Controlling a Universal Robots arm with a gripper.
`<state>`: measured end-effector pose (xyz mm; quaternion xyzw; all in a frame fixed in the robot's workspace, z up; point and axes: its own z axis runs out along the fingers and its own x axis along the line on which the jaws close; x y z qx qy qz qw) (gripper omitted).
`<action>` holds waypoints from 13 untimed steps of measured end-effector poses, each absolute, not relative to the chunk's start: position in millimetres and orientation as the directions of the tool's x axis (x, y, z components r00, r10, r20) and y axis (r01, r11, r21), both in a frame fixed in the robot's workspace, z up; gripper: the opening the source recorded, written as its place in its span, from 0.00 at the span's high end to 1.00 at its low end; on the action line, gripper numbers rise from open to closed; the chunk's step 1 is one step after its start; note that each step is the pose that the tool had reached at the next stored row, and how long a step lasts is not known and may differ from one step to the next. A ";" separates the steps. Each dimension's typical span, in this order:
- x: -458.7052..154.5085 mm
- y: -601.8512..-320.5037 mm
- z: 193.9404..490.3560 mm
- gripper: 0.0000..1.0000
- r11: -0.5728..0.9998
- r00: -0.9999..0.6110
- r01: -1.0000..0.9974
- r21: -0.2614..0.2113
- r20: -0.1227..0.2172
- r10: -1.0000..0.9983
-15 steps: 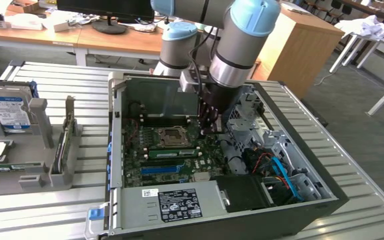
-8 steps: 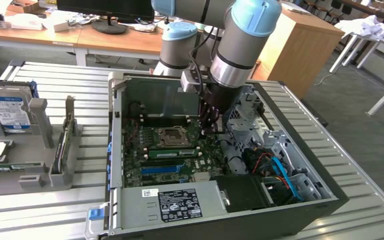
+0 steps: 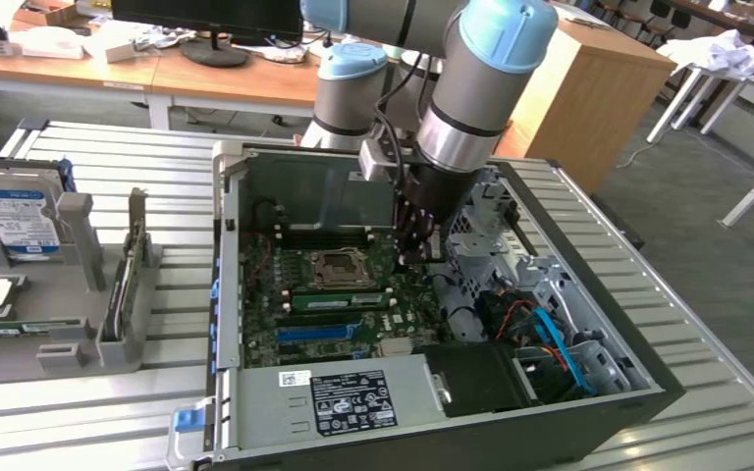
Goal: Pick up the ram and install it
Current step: 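Press down the ram until it locks into place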
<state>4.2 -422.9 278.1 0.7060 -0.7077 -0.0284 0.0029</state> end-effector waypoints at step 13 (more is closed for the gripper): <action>4.2 -422.9 267.3 0.89 0.001 -0.003 -0.999 0.044 -0.036 -0.999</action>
